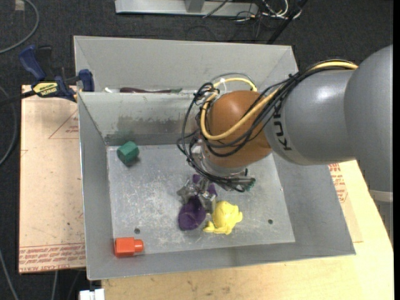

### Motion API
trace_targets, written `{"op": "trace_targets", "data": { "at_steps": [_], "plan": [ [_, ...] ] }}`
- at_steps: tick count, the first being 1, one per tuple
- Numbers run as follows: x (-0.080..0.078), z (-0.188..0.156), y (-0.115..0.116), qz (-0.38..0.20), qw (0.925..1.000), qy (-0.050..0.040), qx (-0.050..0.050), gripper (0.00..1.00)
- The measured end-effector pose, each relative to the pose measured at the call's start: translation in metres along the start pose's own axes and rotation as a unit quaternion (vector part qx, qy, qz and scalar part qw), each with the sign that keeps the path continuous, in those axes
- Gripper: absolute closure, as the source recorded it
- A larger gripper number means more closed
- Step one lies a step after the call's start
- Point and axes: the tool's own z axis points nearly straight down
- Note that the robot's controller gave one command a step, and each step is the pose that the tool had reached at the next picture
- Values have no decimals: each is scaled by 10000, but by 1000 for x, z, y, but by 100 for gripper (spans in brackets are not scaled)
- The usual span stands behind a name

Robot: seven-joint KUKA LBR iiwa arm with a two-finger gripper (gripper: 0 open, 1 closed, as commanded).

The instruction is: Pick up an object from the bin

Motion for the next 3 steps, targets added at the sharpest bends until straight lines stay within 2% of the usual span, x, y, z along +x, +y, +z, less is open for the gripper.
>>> {"op": "trace_targets", "data": {
  "at_steps": [3],
  "plan": [
    [0,-16,1,9,10000,-2,-4,100]
  ]
}}
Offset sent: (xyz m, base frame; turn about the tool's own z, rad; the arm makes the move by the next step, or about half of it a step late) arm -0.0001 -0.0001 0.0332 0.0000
